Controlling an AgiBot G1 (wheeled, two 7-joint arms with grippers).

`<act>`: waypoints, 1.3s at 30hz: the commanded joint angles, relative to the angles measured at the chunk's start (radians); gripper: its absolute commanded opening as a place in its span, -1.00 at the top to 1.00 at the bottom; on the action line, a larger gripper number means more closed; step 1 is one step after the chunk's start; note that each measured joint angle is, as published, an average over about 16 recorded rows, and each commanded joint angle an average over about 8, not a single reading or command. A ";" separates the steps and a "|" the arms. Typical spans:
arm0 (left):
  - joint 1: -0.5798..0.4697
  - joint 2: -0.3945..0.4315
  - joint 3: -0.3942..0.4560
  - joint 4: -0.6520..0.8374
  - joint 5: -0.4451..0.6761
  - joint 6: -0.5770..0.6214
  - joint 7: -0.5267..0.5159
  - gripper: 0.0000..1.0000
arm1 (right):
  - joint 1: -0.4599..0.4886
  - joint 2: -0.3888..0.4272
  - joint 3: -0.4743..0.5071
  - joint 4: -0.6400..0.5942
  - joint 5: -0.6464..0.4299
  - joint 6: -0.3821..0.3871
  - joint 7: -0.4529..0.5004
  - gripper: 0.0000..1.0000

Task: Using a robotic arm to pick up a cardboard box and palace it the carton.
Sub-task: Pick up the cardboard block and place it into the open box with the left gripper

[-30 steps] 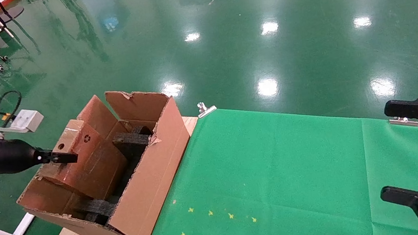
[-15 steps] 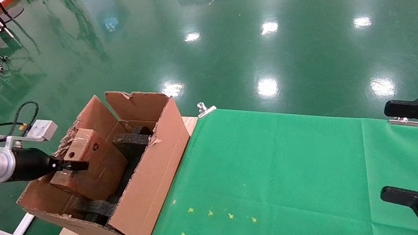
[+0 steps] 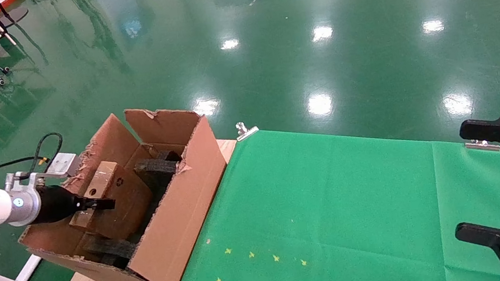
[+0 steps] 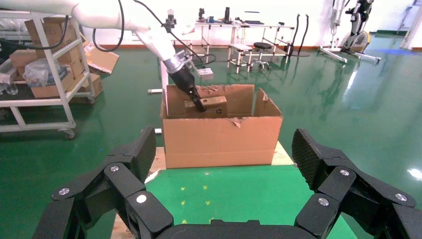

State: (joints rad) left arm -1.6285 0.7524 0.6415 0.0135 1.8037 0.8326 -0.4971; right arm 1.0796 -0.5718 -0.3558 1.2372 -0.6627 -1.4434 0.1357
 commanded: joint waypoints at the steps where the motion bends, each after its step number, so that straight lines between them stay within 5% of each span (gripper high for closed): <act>1: 0.017 0.009 -0.002 0.001 -0.004 -0.045 -0.005 1.00 | 0.000 0.000 0.000 0.000 0.000 0.000 0.000 -1.00; 25: 0.113 0.080 -0.019 -0.006 -0.027 -0.145 -0.024 1.00 | 0.000 0.000 0.000 0.000 0.000 0.000 0.000 -1.00; 27: 0.117 0.084 -0.018 -0.006 -0.026 -0.153 -0.025 0.75 | 0.000 0.000 0.000 0.000 0.000 0.000 0.000 -1.00; 34: 0.127 0.096 -0.016 -0.005 -0.024 -0.176 -0.029 -0.94 | 0.000 0.000 0.000 0.000 0.000 0.000 0.000 -1.00; 39: 0.128 0.096 -0.015 -0.006 -0.023 -0.177 -0.029 -1.00 | 0.000 0.000 0.000 0.000 0.000 0.000 0.000 -1.00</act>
State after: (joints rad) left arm -1.5016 0.8477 0.6259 0.0079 1.7803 0.6561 -0.5261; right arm 1.0793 -0.5717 -0.3558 1.2370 -0.6625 -1.4431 0.1357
